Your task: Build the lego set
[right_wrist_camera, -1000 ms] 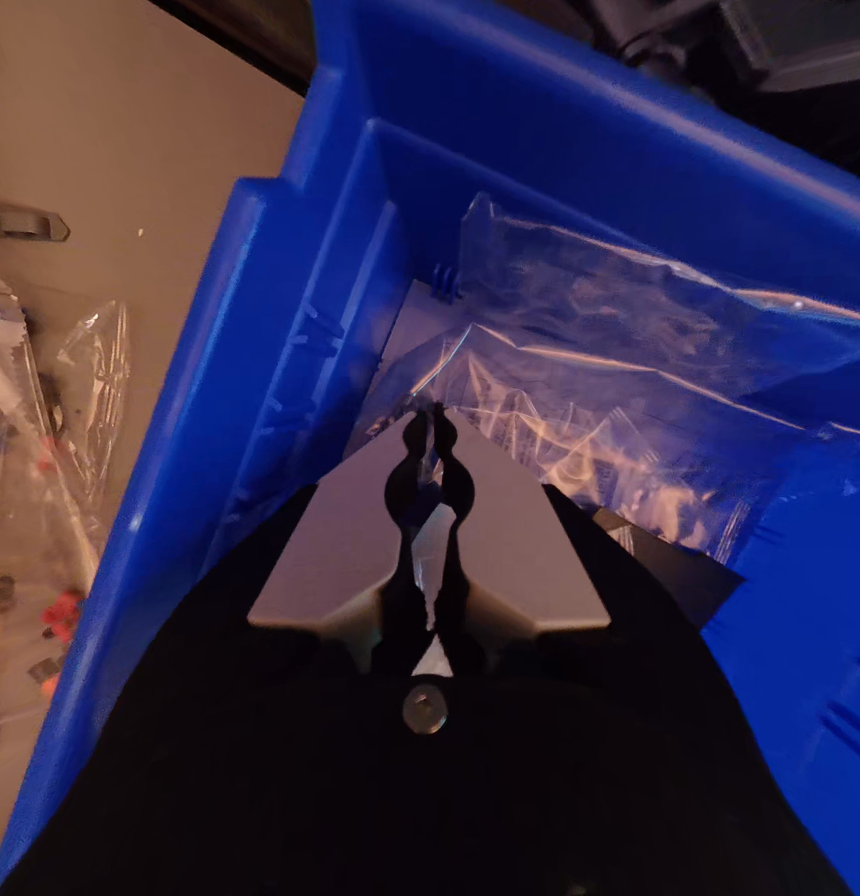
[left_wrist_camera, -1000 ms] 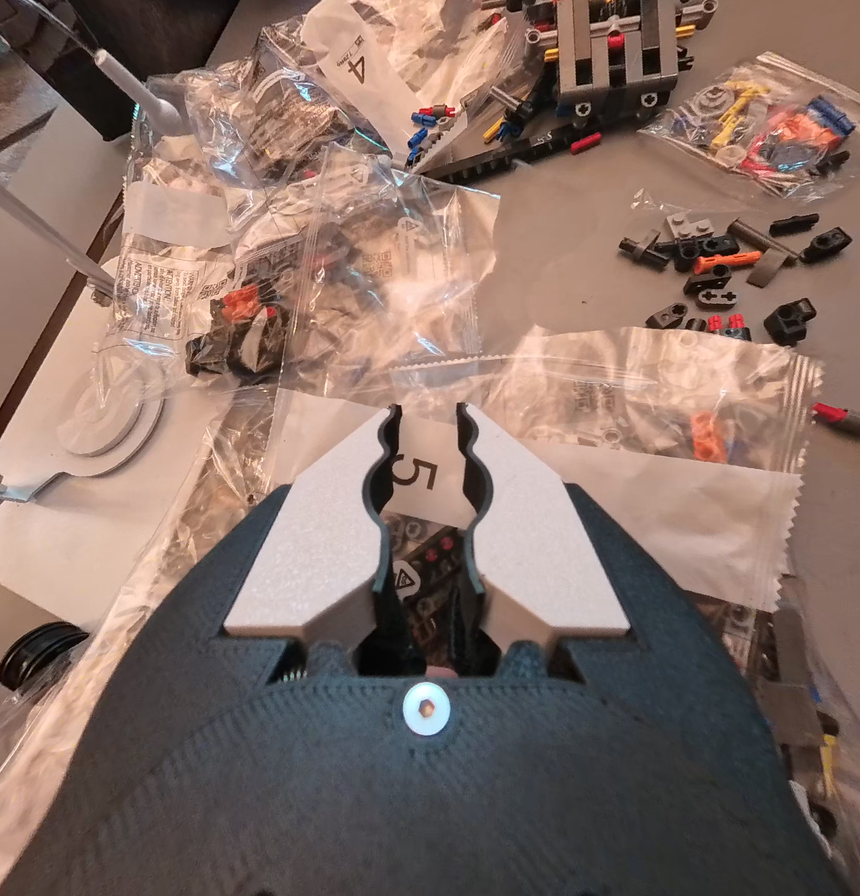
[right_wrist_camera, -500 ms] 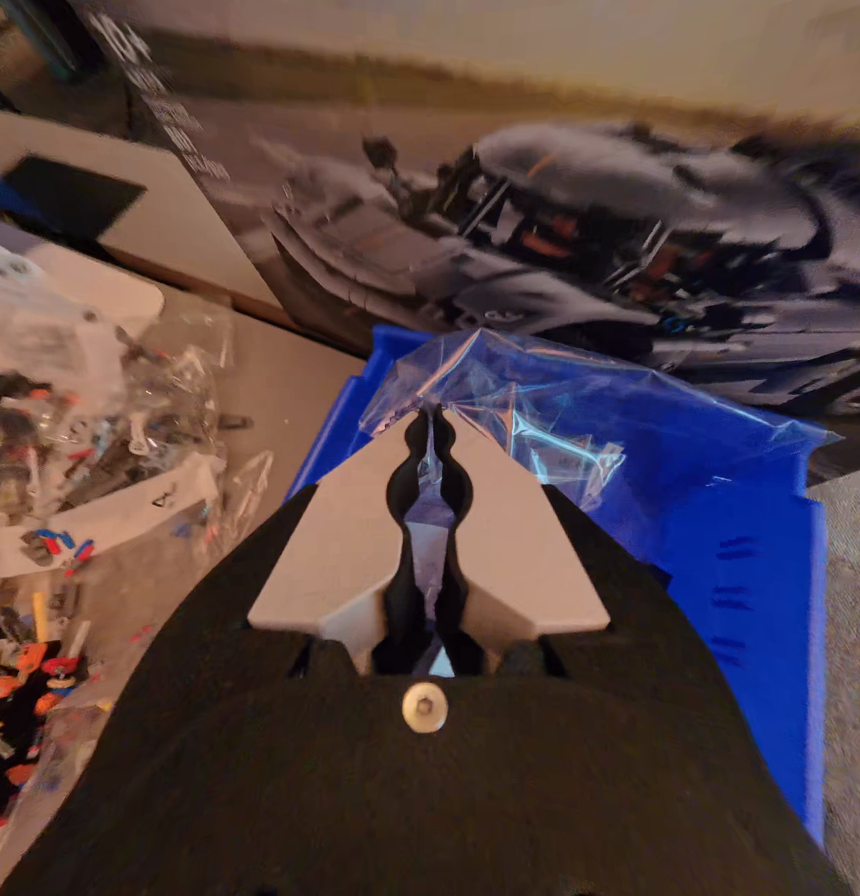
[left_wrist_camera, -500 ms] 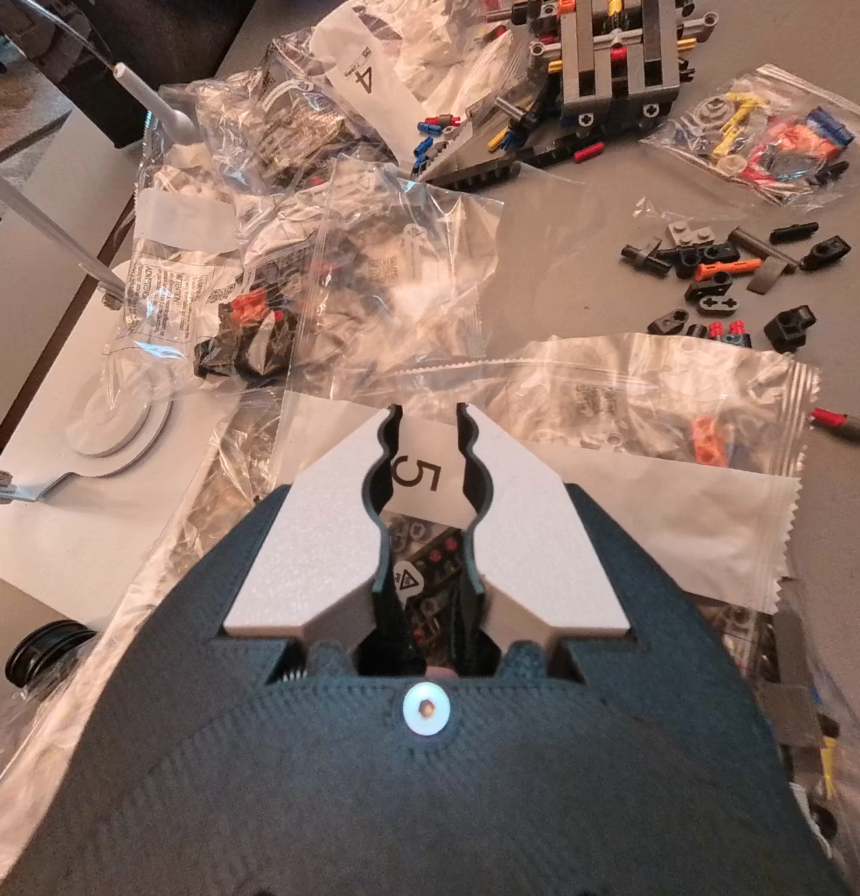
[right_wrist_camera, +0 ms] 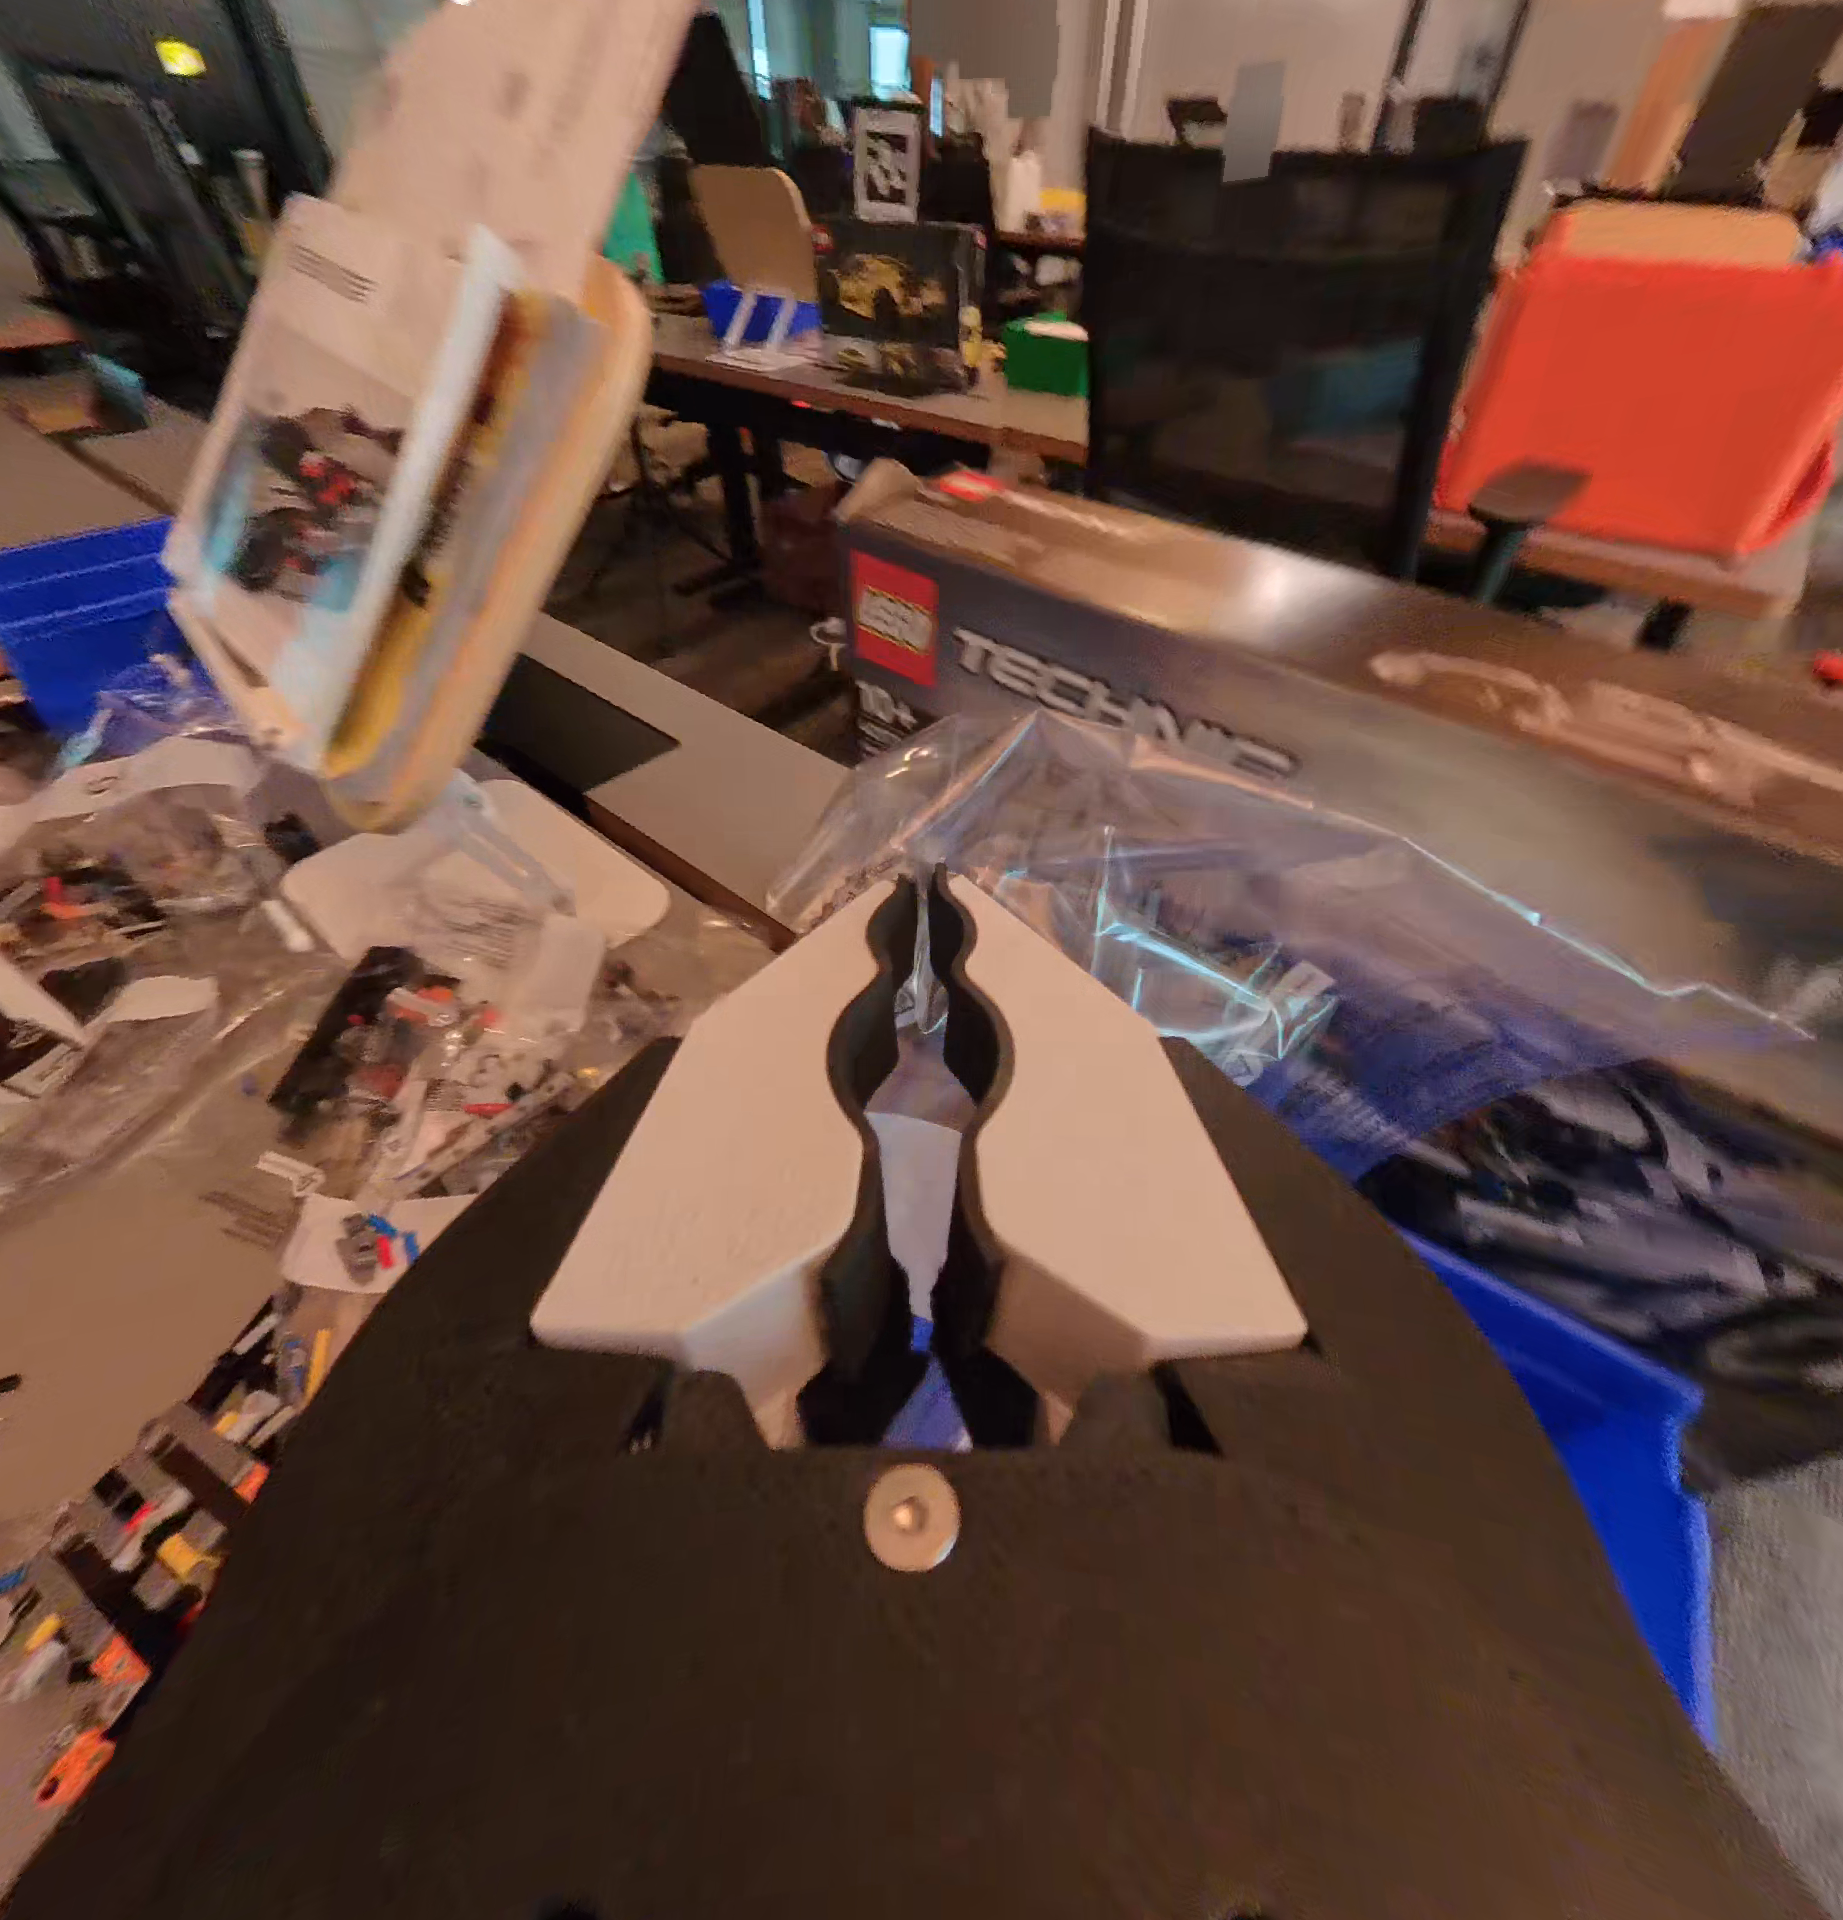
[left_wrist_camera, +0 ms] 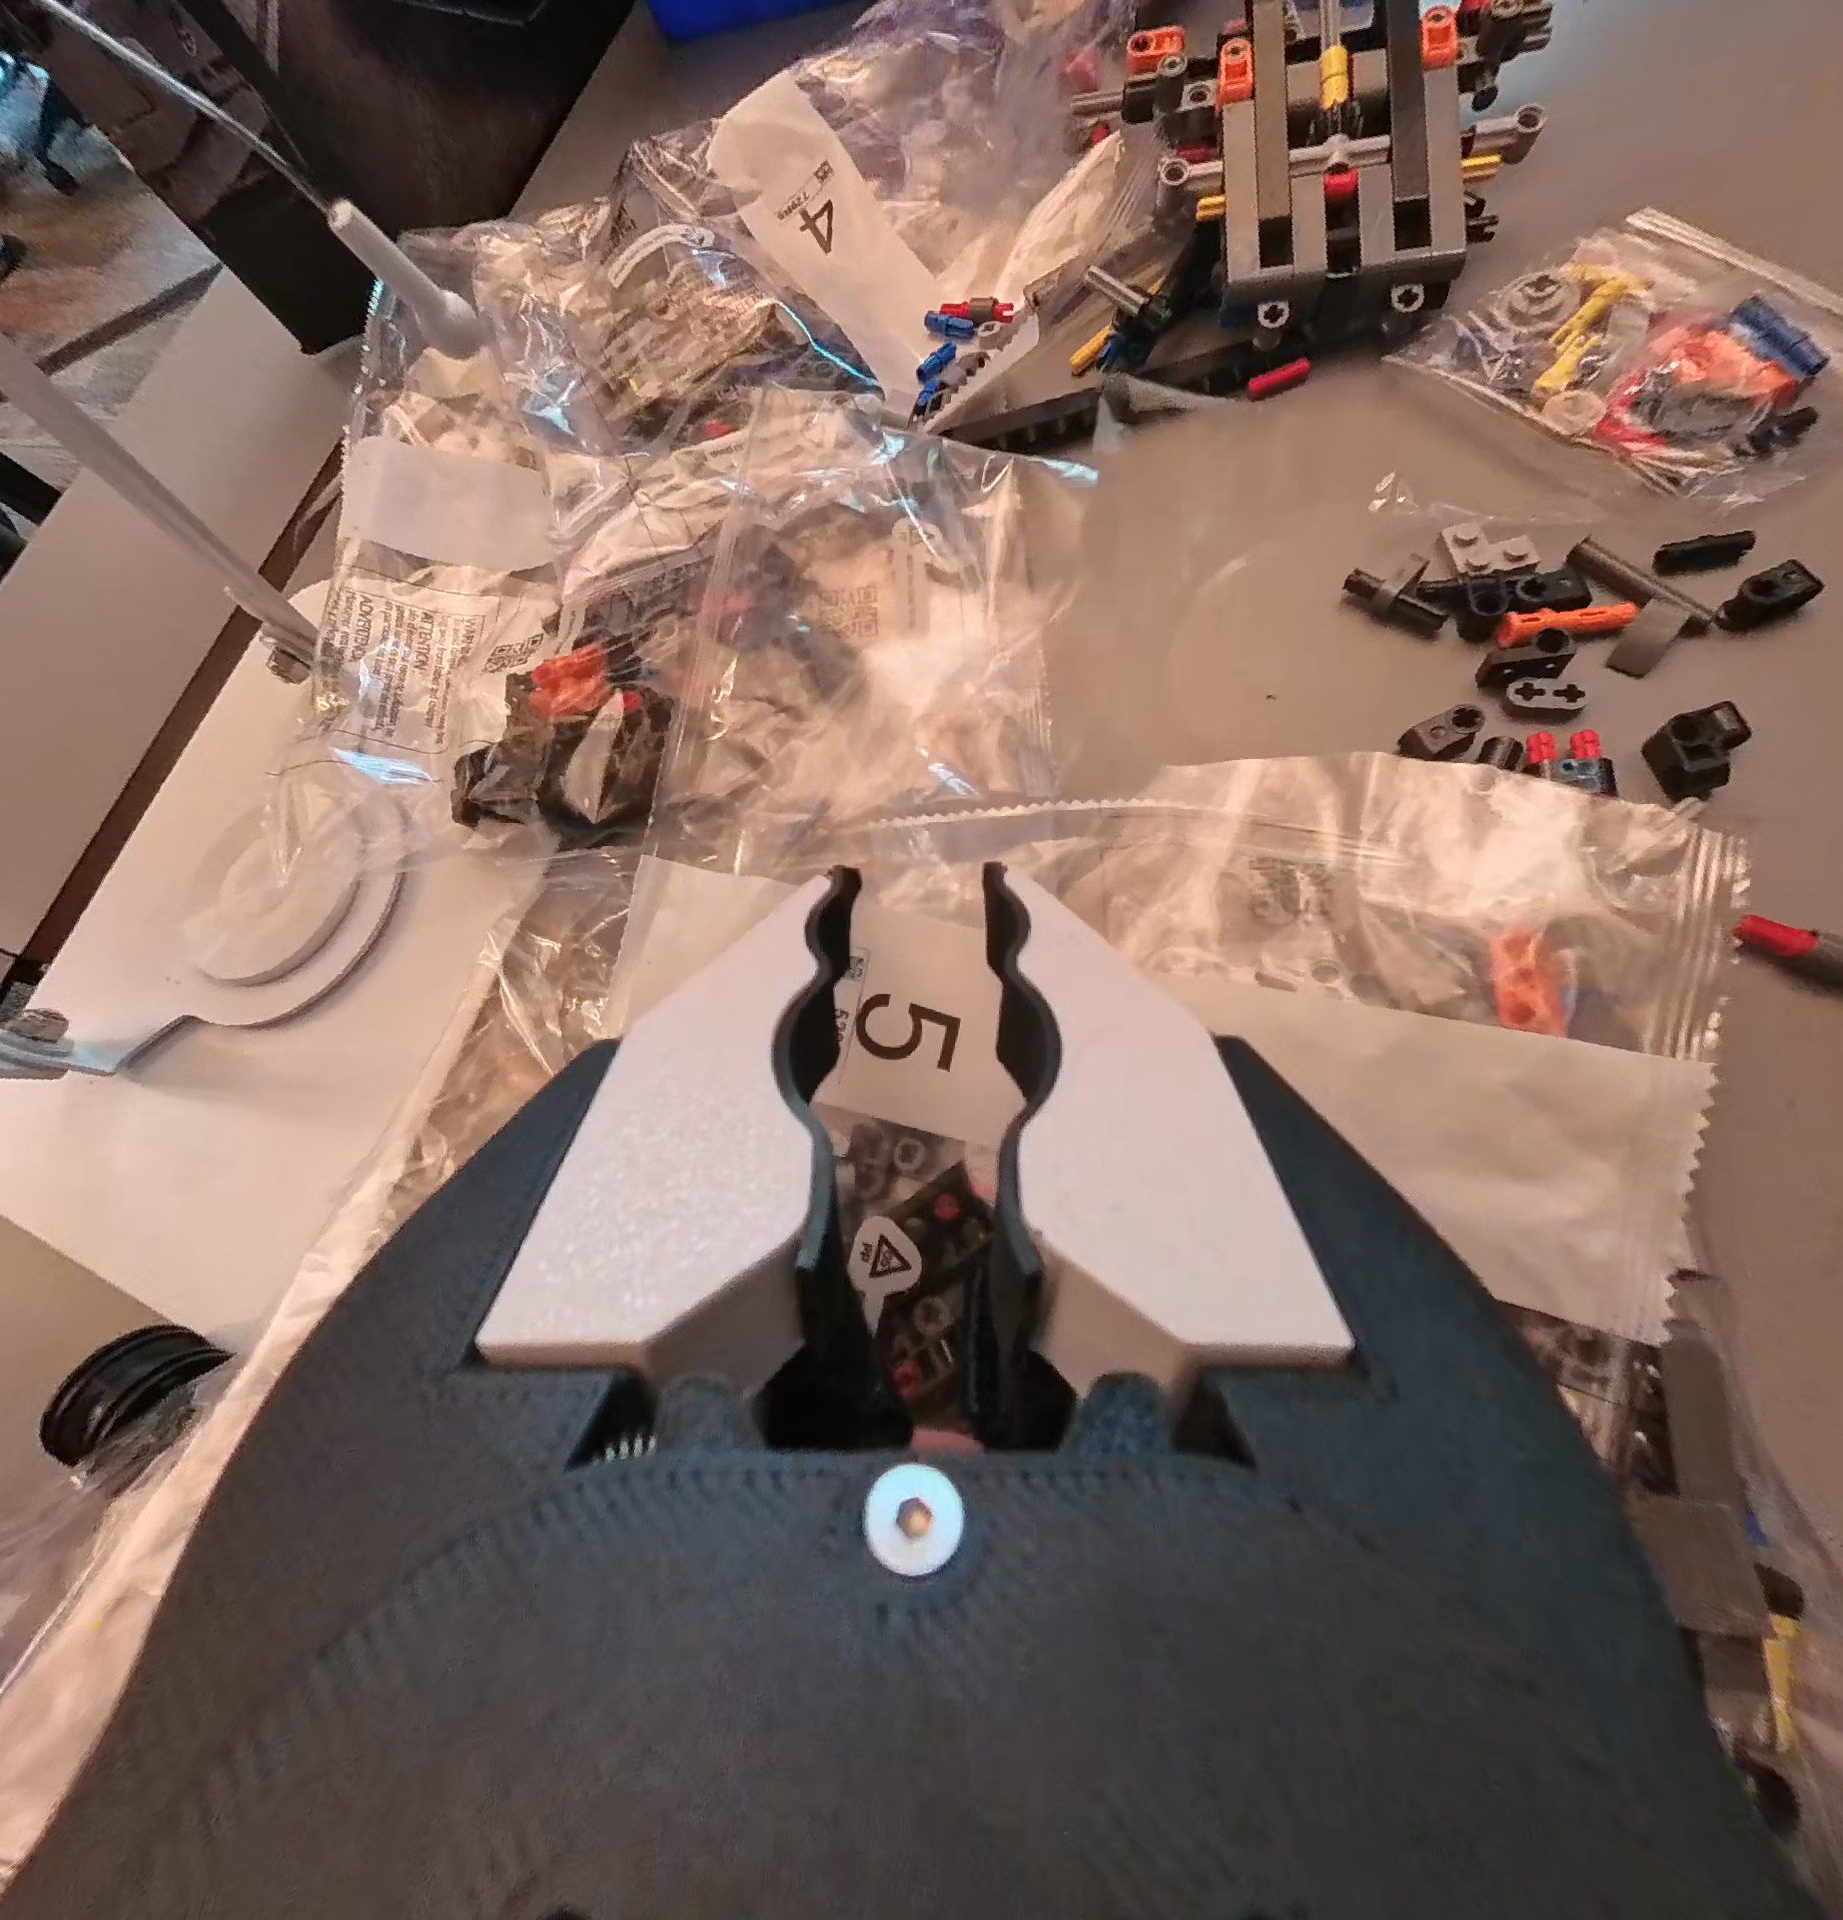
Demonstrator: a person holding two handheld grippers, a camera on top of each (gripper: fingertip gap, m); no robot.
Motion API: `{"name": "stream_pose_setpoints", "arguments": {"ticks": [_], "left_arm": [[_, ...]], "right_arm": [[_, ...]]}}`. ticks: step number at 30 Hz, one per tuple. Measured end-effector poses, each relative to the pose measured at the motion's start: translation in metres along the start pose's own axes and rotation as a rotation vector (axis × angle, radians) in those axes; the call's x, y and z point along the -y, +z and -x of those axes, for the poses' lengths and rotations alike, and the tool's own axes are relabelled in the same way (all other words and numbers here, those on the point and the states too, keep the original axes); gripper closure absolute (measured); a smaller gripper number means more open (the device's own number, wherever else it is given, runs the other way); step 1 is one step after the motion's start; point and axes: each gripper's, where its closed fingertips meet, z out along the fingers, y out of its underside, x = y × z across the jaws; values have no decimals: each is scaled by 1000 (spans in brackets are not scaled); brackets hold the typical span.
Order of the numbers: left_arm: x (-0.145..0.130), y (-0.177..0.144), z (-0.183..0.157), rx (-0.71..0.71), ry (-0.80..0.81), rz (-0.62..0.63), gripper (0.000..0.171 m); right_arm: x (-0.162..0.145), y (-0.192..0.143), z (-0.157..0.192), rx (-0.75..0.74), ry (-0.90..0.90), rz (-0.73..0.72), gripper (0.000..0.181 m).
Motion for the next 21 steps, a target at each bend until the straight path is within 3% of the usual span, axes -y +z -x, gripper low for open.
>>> {"name": "stream_pose_setpoints", "arguments": {"ticks": [4, 11, 14, 21], "left_arm": [[9, -2, 3, 21, -11, -35, 145], [33, -12, 12, 76, -45, -153, 133], [49, -15, 8, 54, -73, -232, 130], [84, -16, -19, -136, -233, -385, 95]], "right_arm": [[25, 8, 63, 124, -131, 0, 181], [31, 42, 192, 340, -278, 51, 181], [14, 58, 243, 404, -349, 130, 181], [-25, 107, 347, 459, -397, 188, 181]]}}
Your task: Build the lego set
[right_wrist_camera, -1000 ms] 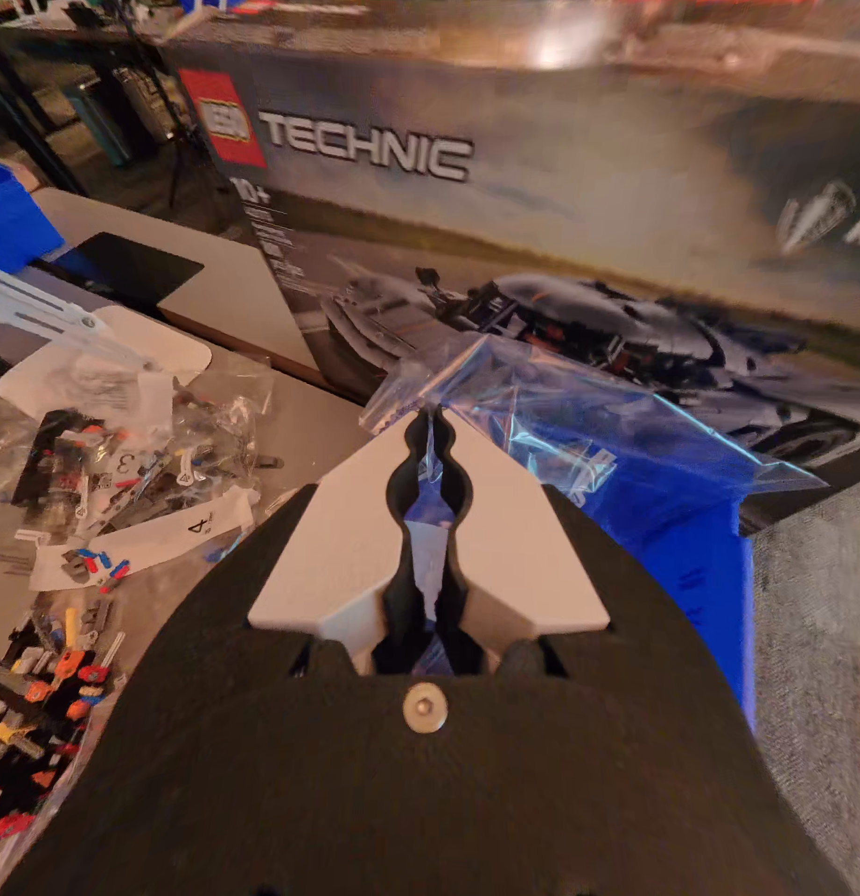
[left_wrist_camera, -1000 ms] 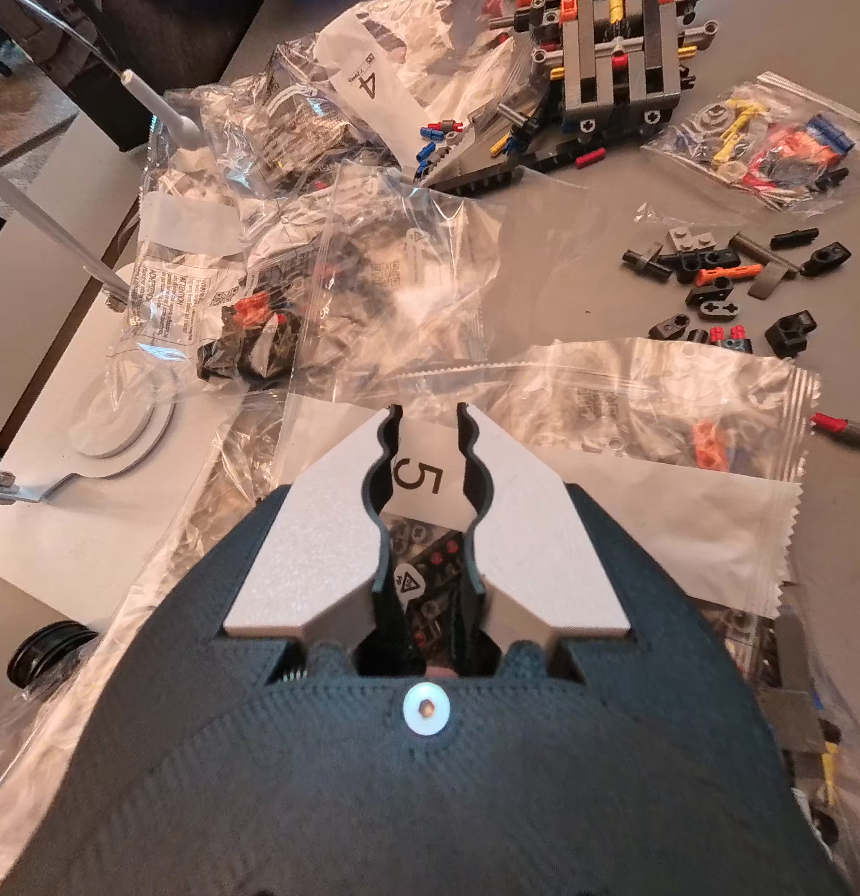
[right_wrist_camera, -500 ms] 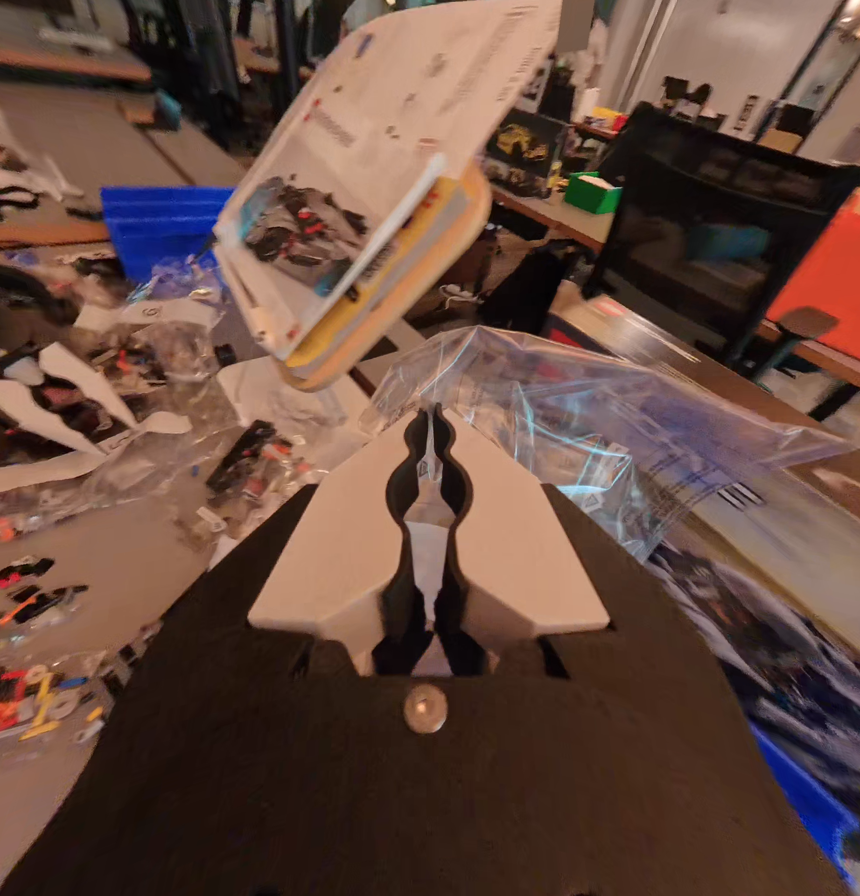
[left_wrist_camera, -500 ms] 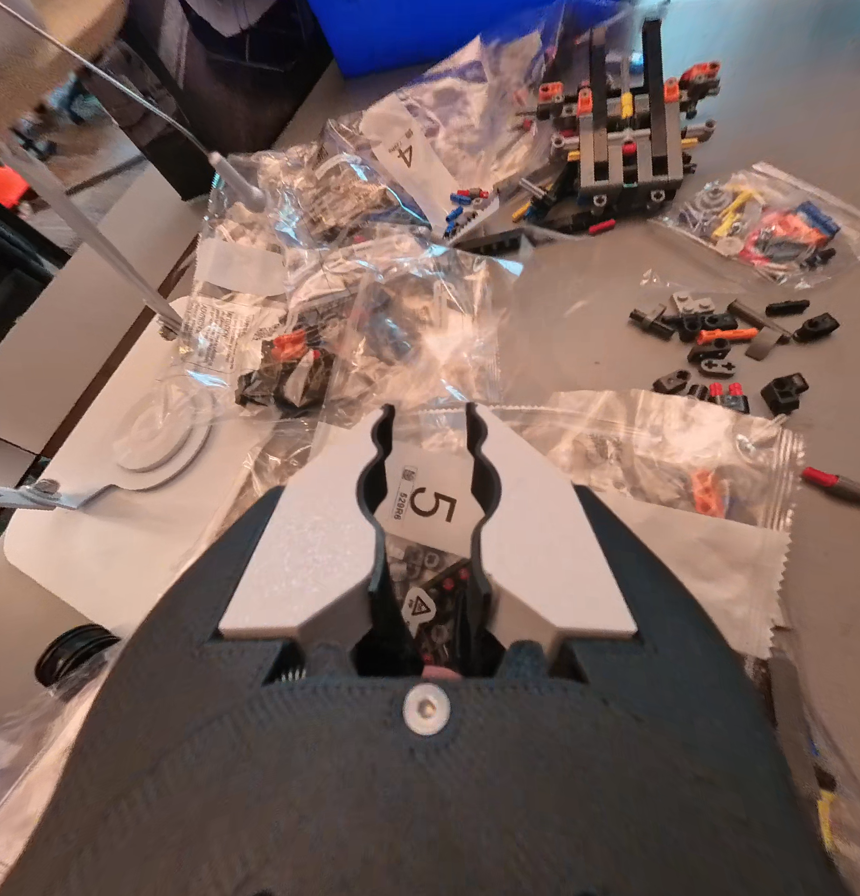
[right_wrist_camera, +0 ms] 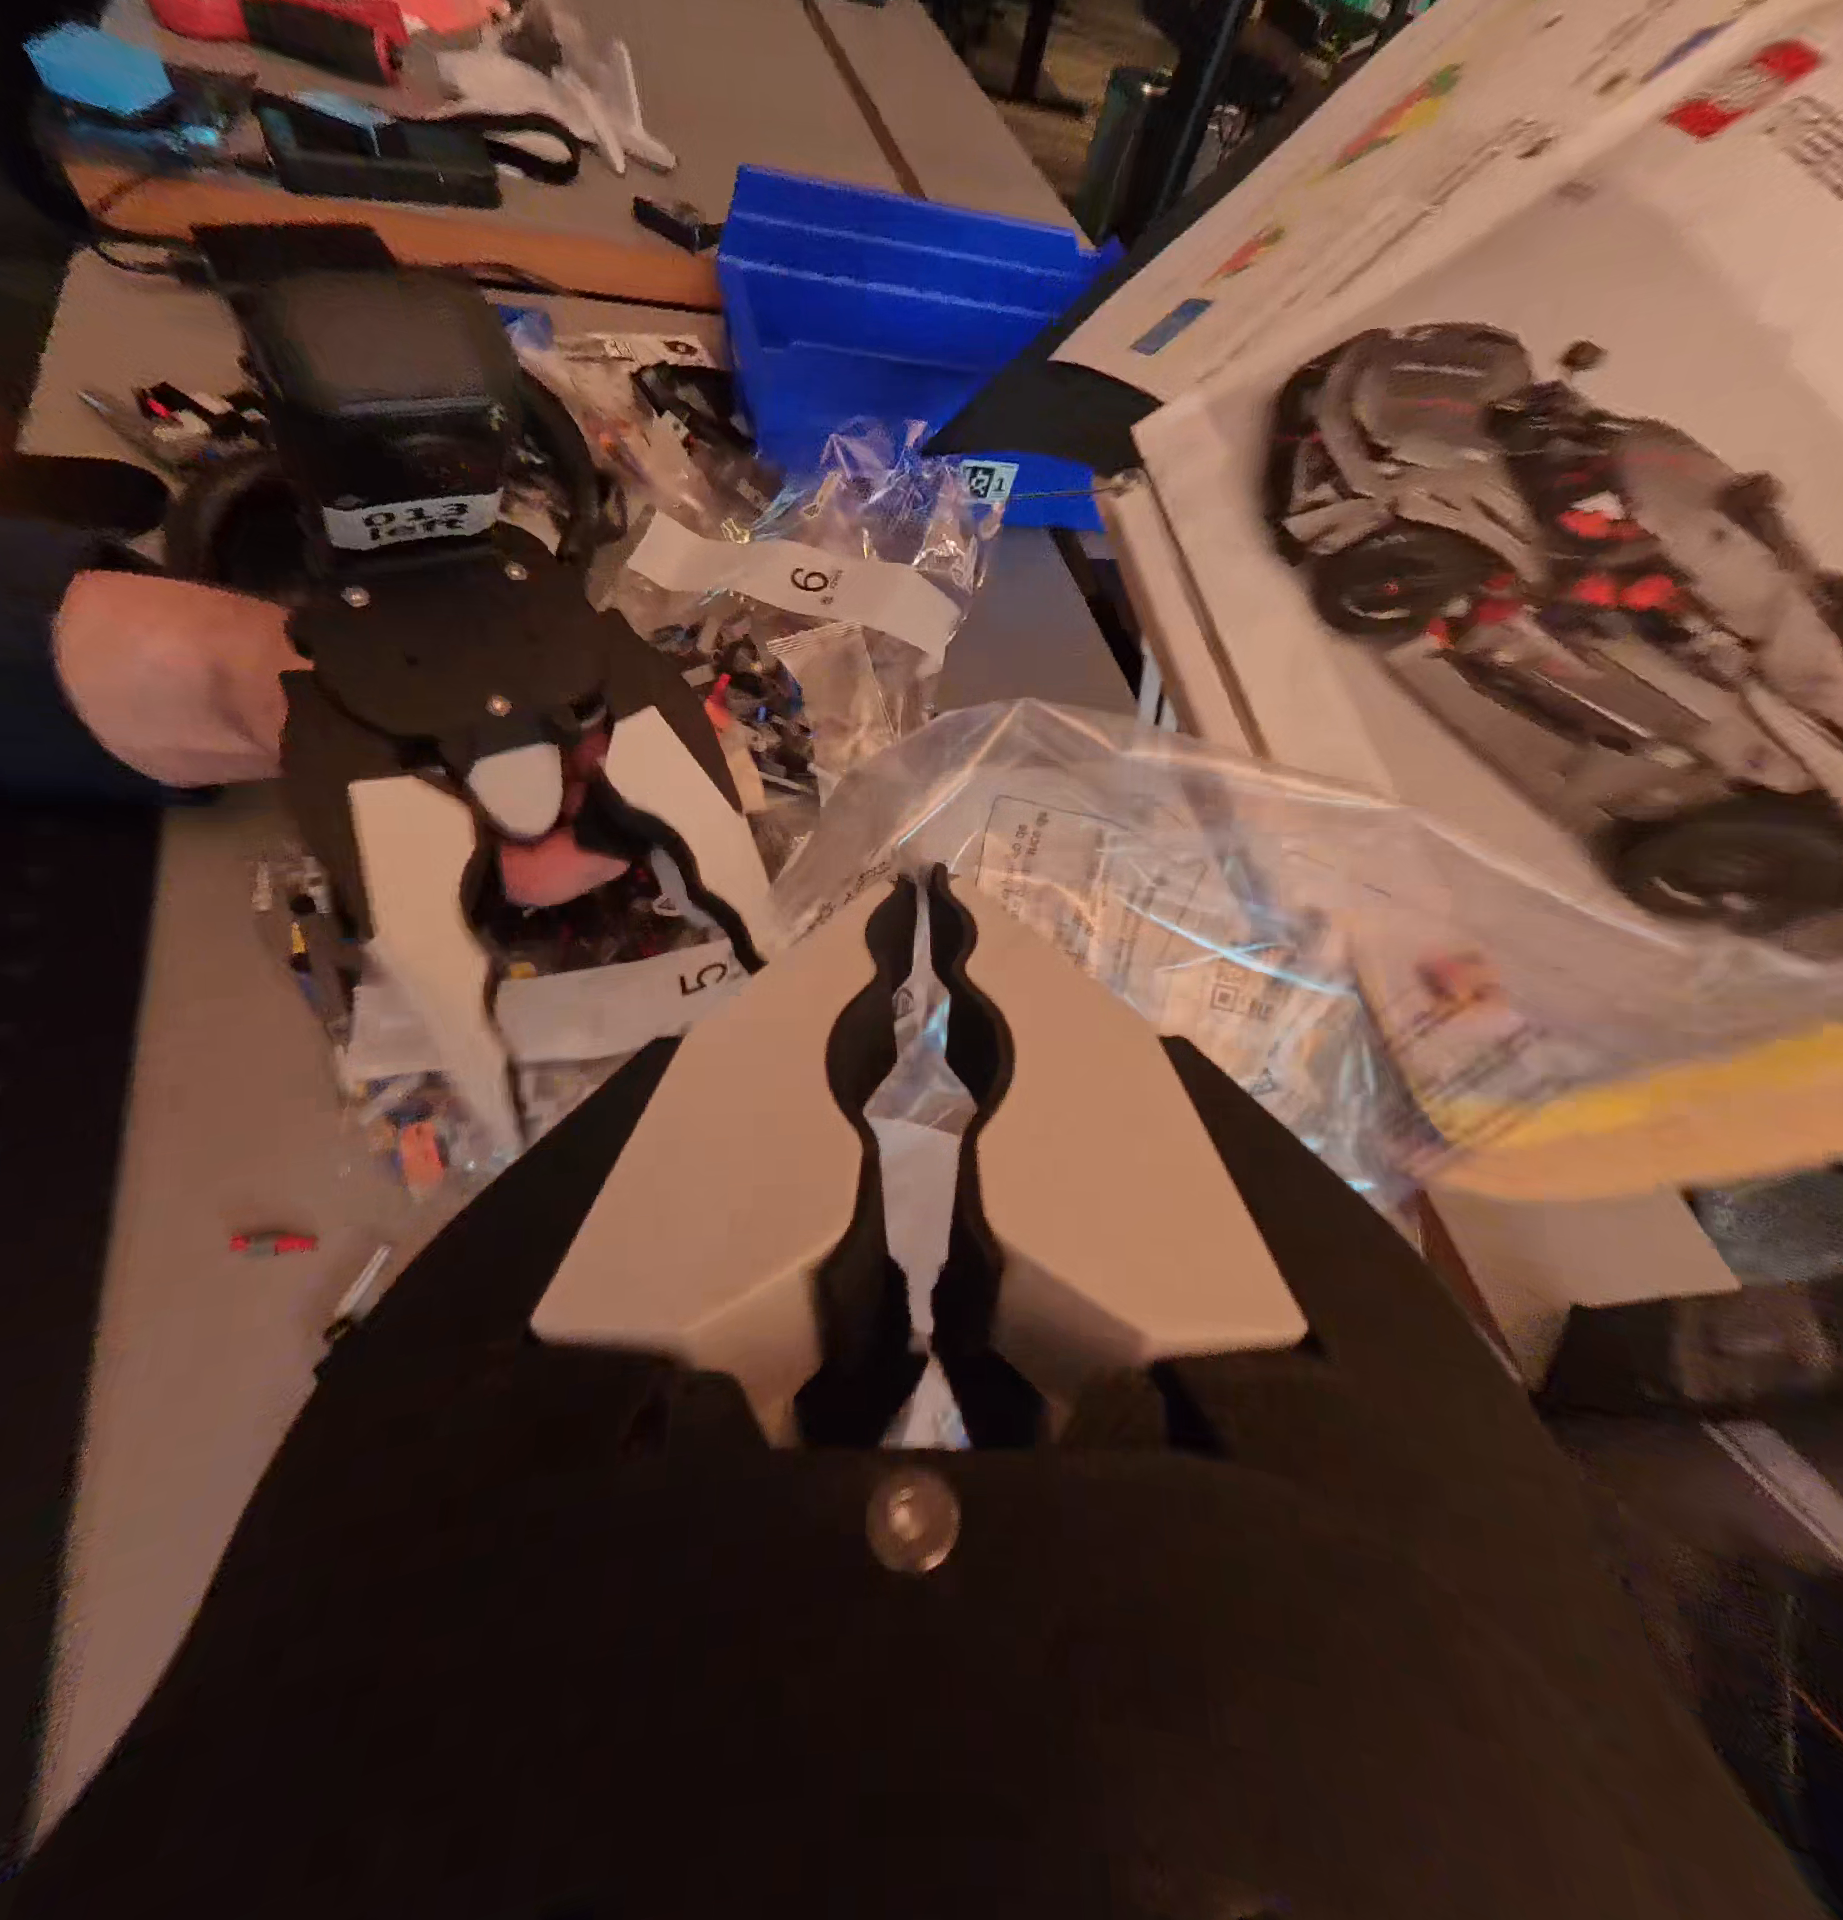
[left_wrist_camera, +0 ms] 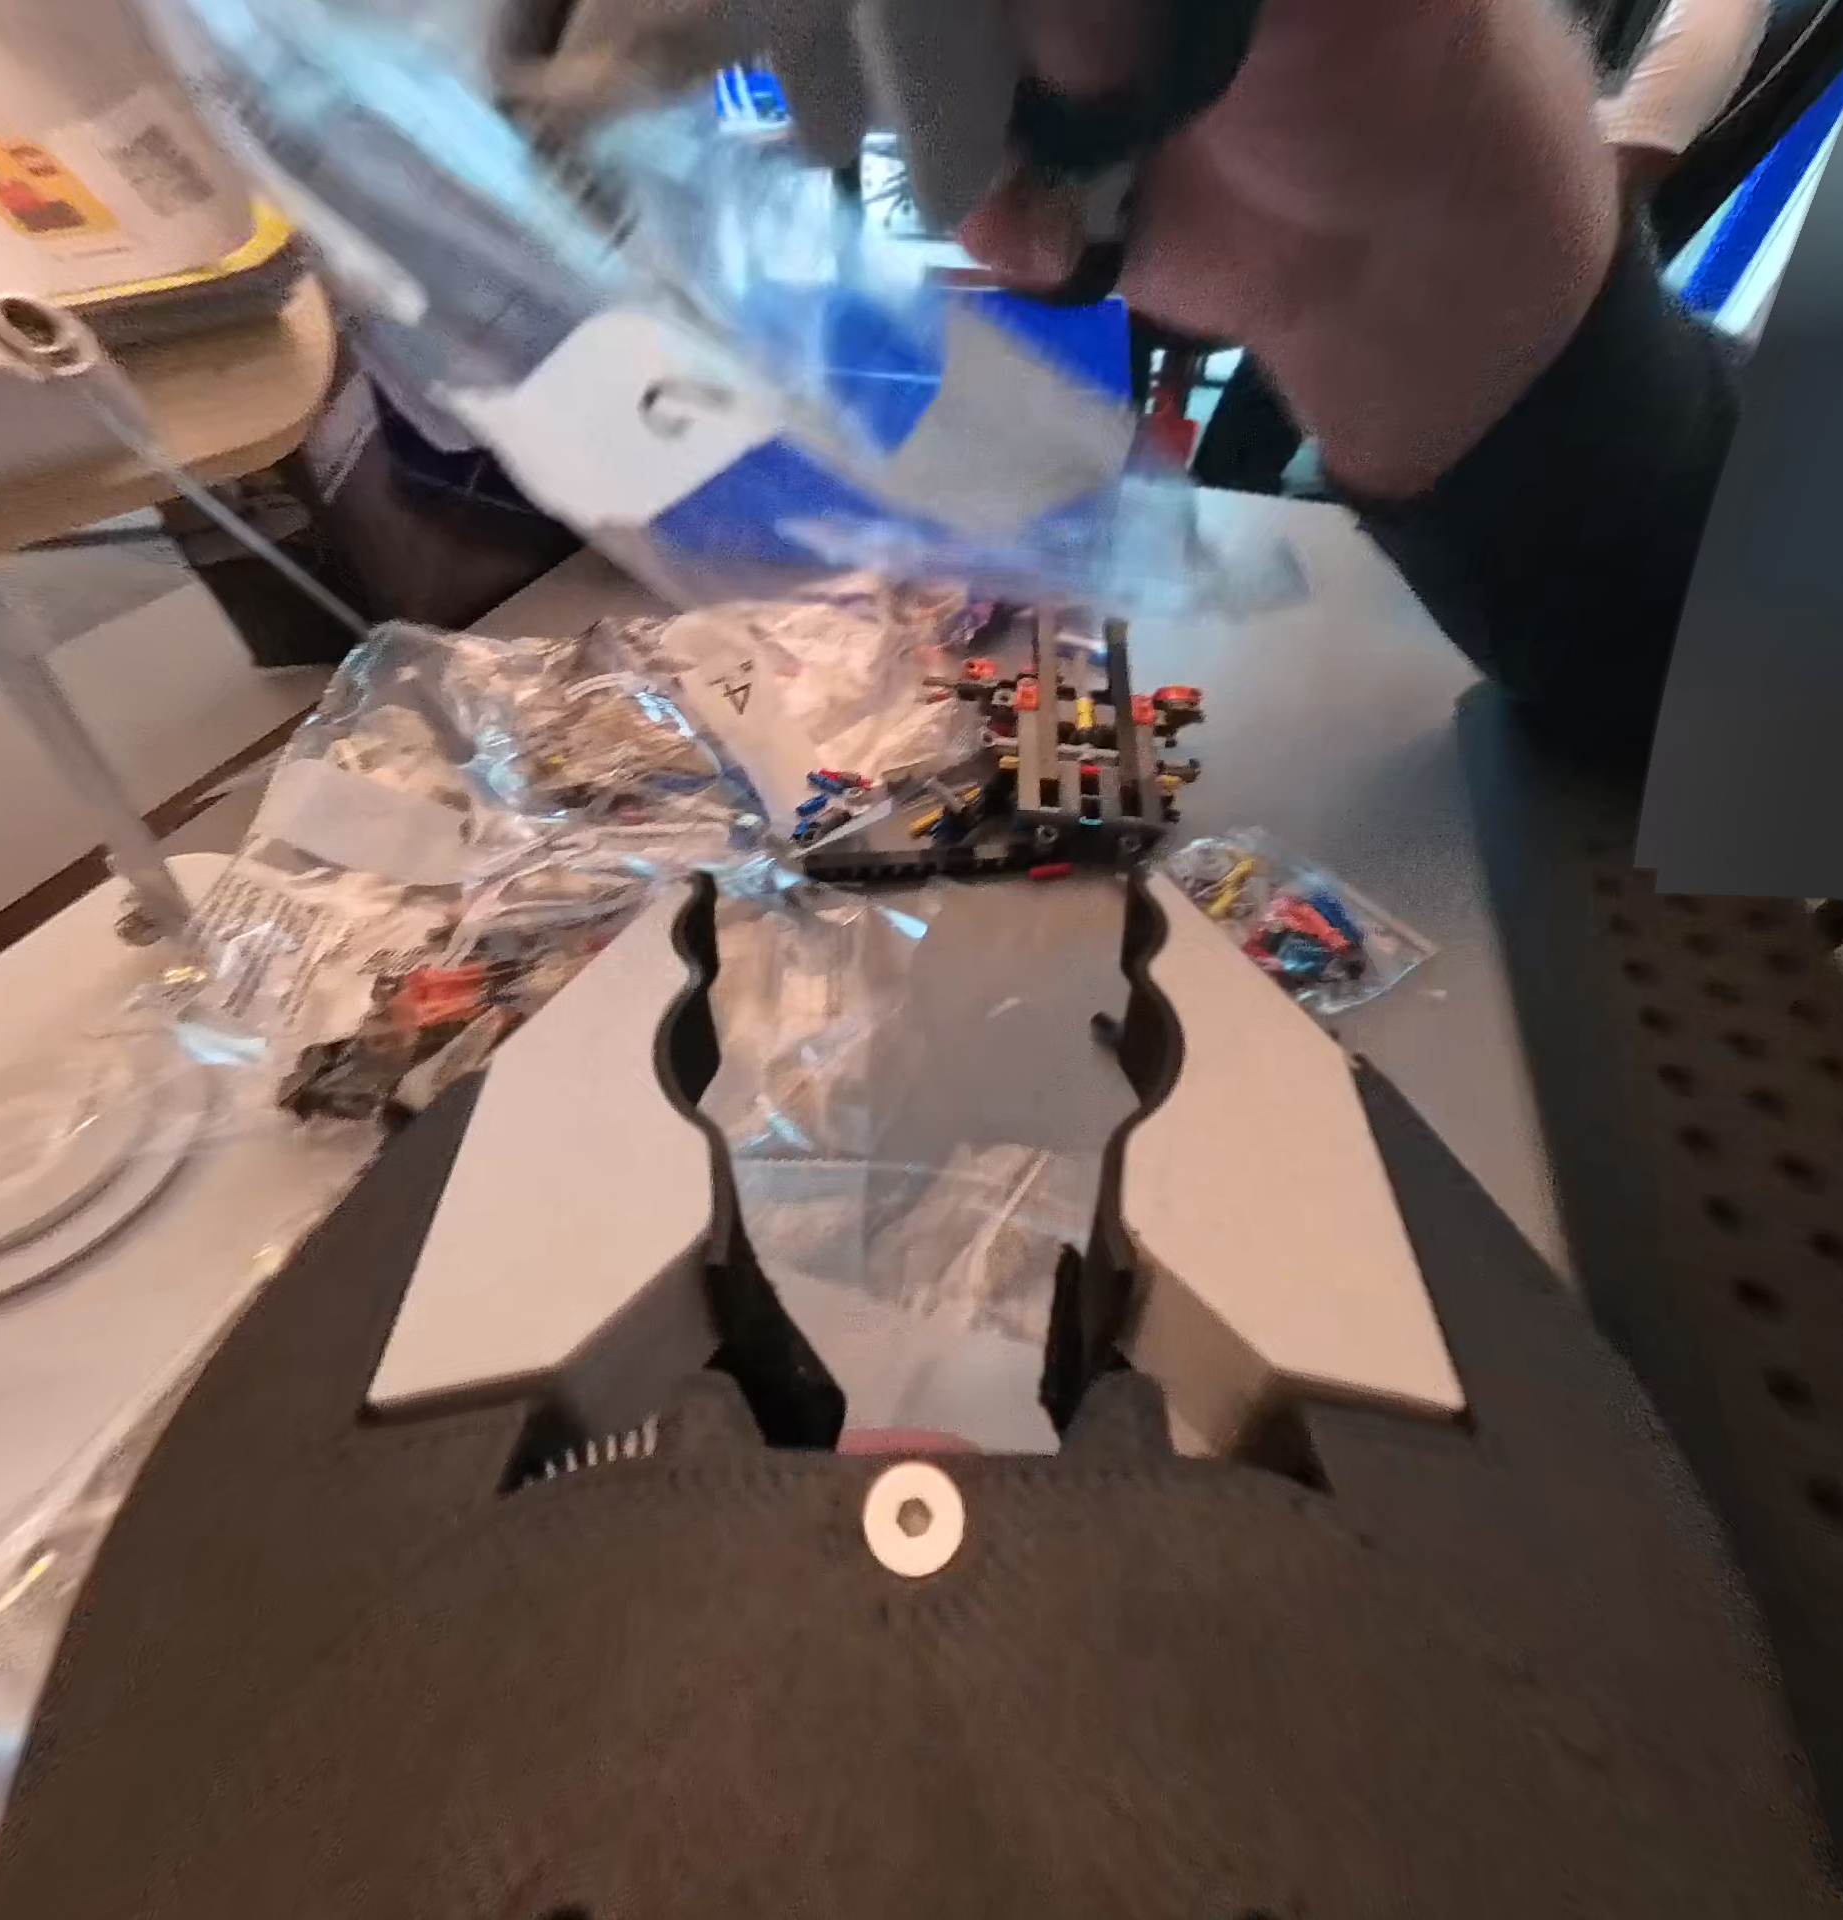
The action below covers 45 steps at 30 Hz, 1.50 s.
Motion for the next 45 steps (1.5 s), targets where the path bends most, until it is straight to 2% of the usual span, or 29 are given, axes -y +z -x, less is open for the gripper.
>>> {"name": "stream_pose_setpoints", "arguments": {"ticks": [2, 6, 8, 10, 11, 14, 16, 17, 24, 26, 28, 31, 34, 35, 37, 40, 41, 45], "left_arm": [[3, 7, -5, 0, -18, -8, 86], [6, 8, -2, 22, -75, -44, 83], [13, 3, 3, 34, -125, -92, 98], [17, -2, 5, 21, -160, -132, 113], [20, -5, 6, 18, -162, -156, 127], [23, -11, 8, 21, -179, -175, 145], [28, -16, 11, 38, -173, -212, 168], [30, -18, 12, 37, -177, -225, 171], [33, -25, 14, 39, -158, -242, 171], [32, -25, 13, 20, -183, -231, 171], [28, -21, 7, -29, -211, -208, 138], [26, -14, 4, -20, -198, -184, 105], [25, -11, 7, 8, -209, -184, 96], [24, -10, 8, 12, -218, -184, 100], [24, -14, 15, 47, -229, -206, 128], [19, -18, 24, 77, -237, -191, 157], [19, -20, 26, 82, -239, -198, 167], [22, -30, 36, 113, -256, -238, 171]], "right_arm": [[2, 24, 14, -19, -46, 10, 181], [20, 44, 33, -12, -53, -30, 181], [22, 51, 34, -43, -81, -23, 181], [26, 57, 41, -8, -55, -37, 181], [27, 58, 40, -20, -59, -40, 181], [26, 62, 40, -12, -45, -35, 181], [26, 64, 41, 3, -21, -48, 181], [25, 65, 42, 15, -9, -49, 180], [30, 61, 45, 58, 25, -97, 180], [30, 58, 38, 24, 21, -99, 181], [30, 56, 31, 5, 32, -109, 181], [25, 61, 31, 7, 51, -99, 181], [22, 69, 35, -18, 6, -87, 181], [21, 71, 39, -2, 10, -84, 181], [25, 72, 44, 23, 18, -112, 181], [29, 70, 47, 37, 19, -130, 178], [32, 67, 47, 46, 22, -145, 172], [36, 42, 26, 12, 23, -160, 167]]}}
